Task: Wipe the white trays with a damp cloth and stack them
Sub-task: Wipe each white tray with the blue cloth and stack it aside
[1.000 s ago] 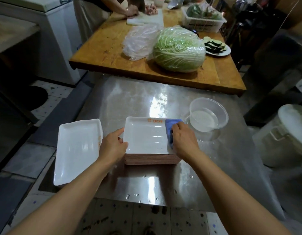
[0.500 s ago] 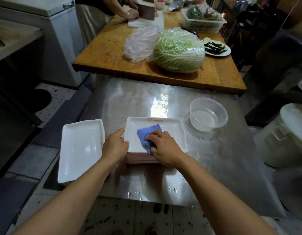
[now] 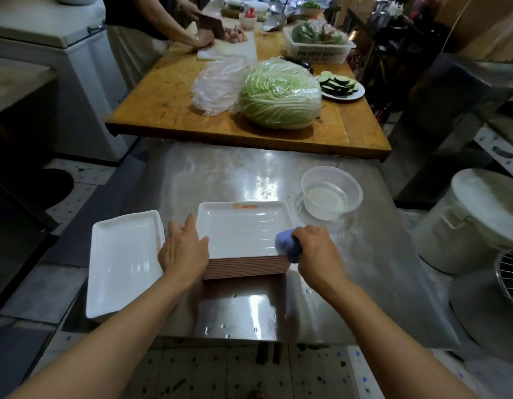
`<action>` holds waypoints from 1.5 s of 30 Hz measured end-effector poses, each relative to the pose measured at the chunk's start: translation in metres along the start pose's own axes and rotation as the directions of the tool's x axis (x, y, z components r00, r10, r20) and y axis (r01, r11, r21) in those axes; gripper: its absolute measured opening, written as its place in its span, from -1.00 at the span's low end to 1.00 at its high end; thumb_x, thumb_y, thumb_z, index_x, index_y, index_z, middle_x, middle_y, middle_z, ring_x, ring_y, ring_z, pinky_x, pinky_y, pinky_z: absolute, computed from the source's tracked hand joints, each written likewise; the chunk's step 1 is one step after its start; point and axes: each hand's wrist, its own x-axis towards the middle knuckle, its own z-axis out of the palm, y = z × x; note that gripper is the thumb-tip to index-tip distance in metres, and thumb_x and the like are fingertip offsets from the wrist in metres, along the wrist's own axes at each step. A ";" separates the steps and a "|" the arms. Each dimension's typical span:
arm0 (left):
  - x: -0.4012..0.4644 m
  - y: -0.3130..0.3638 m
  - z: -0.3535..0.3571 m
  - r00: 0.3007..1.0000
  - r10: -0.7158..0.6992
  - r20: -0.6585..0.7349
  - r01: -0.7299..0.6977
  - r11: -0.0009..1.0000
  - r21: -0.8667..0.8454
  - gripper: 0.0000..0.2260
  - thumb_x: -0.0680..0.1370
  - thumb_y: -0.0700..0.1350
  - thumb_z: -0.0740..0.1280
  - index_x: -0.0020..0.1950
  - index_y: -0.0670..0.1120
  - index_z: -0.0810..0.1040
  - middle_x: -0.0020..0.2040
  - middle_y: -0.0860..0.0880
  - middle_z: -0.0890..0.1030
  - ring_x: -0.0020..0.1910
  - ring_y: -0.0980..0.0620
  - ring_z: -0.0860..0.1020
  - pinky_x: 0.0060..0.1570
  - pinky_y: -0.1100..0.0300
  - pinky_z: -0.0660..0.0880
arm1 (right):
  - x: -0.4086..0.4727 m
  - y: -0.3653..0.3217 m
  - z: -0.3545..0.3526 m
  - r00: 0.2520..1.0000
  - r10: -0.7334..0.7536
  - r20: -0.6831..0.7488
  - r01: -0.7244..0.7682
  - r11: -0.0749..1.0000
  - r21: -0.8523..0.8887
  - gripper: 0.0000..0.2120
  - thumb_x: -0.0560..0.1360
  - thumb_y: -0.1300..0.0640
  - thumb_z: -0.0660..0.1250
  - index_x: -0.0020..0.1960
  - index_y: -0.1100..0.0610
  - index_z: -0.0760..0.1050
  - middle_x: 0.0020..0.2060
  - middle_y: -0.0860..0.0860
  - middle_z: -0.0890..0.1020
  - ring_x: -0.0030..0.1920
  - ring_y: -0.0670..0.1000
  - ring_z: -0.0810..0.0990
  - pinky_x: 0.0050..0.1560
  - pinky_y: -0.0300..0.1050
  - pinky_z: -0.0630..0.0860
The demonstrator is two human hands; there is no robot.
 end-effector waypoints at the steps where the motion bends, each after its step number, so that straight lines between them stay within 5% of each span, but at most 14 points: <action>1: -0.005 0.004 0.001 0.996 0.069 -0.059 -0.067 0.997 0.030 -0.55 0.53 0.00 0.29 0.39 -0.02 0.30 0.21 -0.13 0.38 0.15 -0.14 0.43 0.01 -0.02 0.45 | -0.002 0.004 -0.004 0.998 0.042 -0.053 -0.036 0.994 0.102 -0.85 0.40 0.39 0.24 -0.14 0.18 0.48 -0.13 0.04 0.57 0.02 0.10 0.47 -0.14 -0.03 0.45; 3: -0.015 0.017 0.004 0.952 0.280 -0.126 -0.278 0.960 0.037 -0.60 0.50 0.03 0.35 0.30 -0.06 0.46 0.15 -0.08 0.43 0.14 -0.08 0.41 -0.05 0.03 0.44 | -0.003 0.013 -0.011 0.988 0.088 -0.125 -0.056 0.969 0.241 -0.83 0.48 0.30 0.27 -0.27 0.15 0.49 -0.26 0.00 0.60 -0.09 0.09 0.55 -0.17 0.06 0.54; 6: -0.024 0.036 0.012 0.860 0.509 -0.042 -0.504 0.859 0.087 -0.71 0.44 0.05 0.43 0.04 -0.10 0.62 0.04 -0.06 0.52 0.06 -0.08 0.46 -0.14 0.08 0.41 | -0.006 0.022 -0.019 0.976 0.132 -0.173 -0.077 0.953 0.293 -0.73 0.54 0.14 0.26 -0.33 0.10 0.50 -0.30 -0.03 0.62 -0.19 0.04 0.58 -0.20 0.09 0.57; 9: -0.030 0.051 0.014 0.796 0.601 0.065 -0.597 0.763 0.247 -0.79 0.28 -0.08 0.56 -0.20 -0.14 0.64 -0.13 -0.09 0.56 -0.13 -0.11 0.51 -0.28 0.09 0.35 | -0.011 0.029 -0.018 0.966 0.180 -0.185 -0.117 0.944 0.310 -0.79 0.53 0.12 0.26 -0.28 0.08 0.50 -0.24 -0.03 0.62 -0.11 0.06 0.56 -0.16 0.08 0.55; 11: -0.033 0.055 0.014 0.758 0.650 0.056 -0.629 0.706 0.325 -0.78 0.09 -0.32 0.58 -0.43 -0.18 0.57 -0.35 -0.09 0.53 -0.37 -0.11 0.50 -0.47 0.14 0.30 | -0.013 0.032 -0.017 0.964 0.207 -0.168 -0.147 0.938 0.314 -0.87 0.49 0.18 0.27 -0.24 0.09 0.49 -0.23 -0.01 0.61 -0.09 0.08 0.55 -0.13 0.07 0.55; 14: -0.034 0.057 0.016 0.721 0.693 0.010 -0.646 0.668 0.370 -0.72 0.01 -0.43 0.53 -0.52 -0.16 0.50 -0.45 -0.07 0.47 -0.46 -0.09 0.45 -0.53 0.19 0.24 | -0.015 0.032 -0.017 0.962 0.224 -0.157 -0.154 0.917 0.367 -0.84 0.50 0.16 0.29 -0.26 0.08 0.48 -0.25 -0.02 0.62 -0.11 0.08 0.57 -0.14 0.07 0.55; 23: -0.036 0.057 -0.011 0.729 0.668 -0.152 -0.653 0.745 0.138 -0.78 0.26 -0.32 0.52 -0.26 -0.17 0.50 -0.40 -0.09 0.54 -0.46 -0.15 0.49 -0.50 0.13 0.36 | -0.016 0.023 -0.027 0.945 0.273 -0.180 -0.152 0.854 0.497 -0.87 0.40 0.28 0.29 -0.22 0.07 0.49 -0.25 -0.05 0.64 -0.28 0.05 0.59 -0.26 0.08 0.57; 26: -0.034 0.069 -0.032 0.714 0.658 -0.239 -0.642 0.752 0.152 -0.79 0.33 -0.24 0.52 -0.21 -0.16 0.49 -0.43 -0.08 0.53 -0.50 -0.14 0.49 -0.49 0.19 0.23 | -0.016 0.017 -0.035 0.911 0.323 -0.258 -0.146 0.836 0.529 -0.89 0.39 0.31 0.30 -0.14 0.13 0.49 -0.28 -0.04 0.58 -0.26 0.01 0.57 -0.29 -0.15 0.53; 28: -0.034 0.074 -0.046 0.754 0.583 -0.303 -0.600 0.799 0.047 -0.85 0.45 -0.18 0.43 -0.13 -0.15 0.47 -0.39 -0.08 0.55 -0.45 -0.18 0.51 -0.41 0.17 0.22 | -0.016 0.011 -0.045 0.878 0.336 -0.341 -0.085 0.811 0.580 -0.87 0.42 0.30 0.33 -0.11 0.10 0.48 -0.25 -0.05 0.56 -0.30 -0.08 0.56 -0.36 -0.34 0.48; 31: -0.036 0.073 -0.063 0.813 0.475 -0.336 -0.554 0.809 -0.196 -0.89 0.54 -0.14 0.31 -0.12 -0.07 0.39 -0.32 0.00 0.50 -0.35 -0.15 0.50 -0.34 0.14 0.27 | -0.014 -0.003 -0.065 0.842 0.295 -0.452 0.057 0.784 0.618 -0.85 0.48 0.21 0.35 -0.10 -0.02 0.45 -0.22 -0.12 0.54 -0.22 -0.11 0.55 -0.22 -0.18 0.55; 34: -0.039 0.067 -0.080 0.870 0.373 -0.322 -0.488 0.741 -0.460 -0.90 0.56 -0.14 0.28 -0.13 -0.05 0.40 -0.28 0.06 0.51 -0.30 0.08 0.49 -0.32 0.32 0.35 | -0.011 -0.022 -0.085 0.804 0.208 -0.558 0.195 0.793 0.577 -0.80 0.48 0.19 0.36 -0.04 -0.08 0.43 -0.17 -0.23 0.51 -0.10 -0.14 0.51 -0.12 -0.18 0.48; 37: -0.046 0.063 -0.088 0.922 0.320 -0.219 -0.384 0.674 -0.631 -0.91 0.58 -0.11 0.27 -0.13 -0.01 0.44 -0.26 0.10 0.53 -0.31 0.26 0.51 -0.36 0.48 0.36 | -0.007 -0.048 -0.095 0.795 0.071 -0.603 0.310 0.806 0.504 -0.72 0.42 0.31 0.39 0.08 0.09 0.49 0.00 -0.06 0.57 0.03 -0.02 0.53 0.03 -0.03 0.51; 41: -0.051 0.054 -0.091 0.933 0.292 -0.209 -0.352 0.628 -0.694 -0.96 0.56 -0.13 0.29 -0.08 -0.07 0.48 -0.23 0.04 0.58 -0.29 0.17 0.53 -0.30 0.37 0.41 | -0.001 -0.080 -0.088 0.853 -0.199 -0.483 0.425 0.802 0.419 -0.54 0.36 0.41 0.37 0.24 0.28 0.41 0.37 0.13 0.38 0.37 0.11 0.36 0.35 0.09 0.32; 45: -0.055 0.045 -0.093 0.944 0.276 -0.179 -0.310 0.567 -0.763 -0.96 0.56 -0.12 0.30 -0.09 -0.03 0.48 -0.22 0.03 0.61 -0.28 0.17 0.57 -0.29 0.32 0.44 | 0.003 -0.097 -0.086 0.827 -0.345 -0.443 0.509 0.795 0.330 -0.45 0.47 0.20 0.28 0.43 0.24 0.25 0.46 0.11 0.22 0.47 0.08 0.19 0.45 0.09 0.16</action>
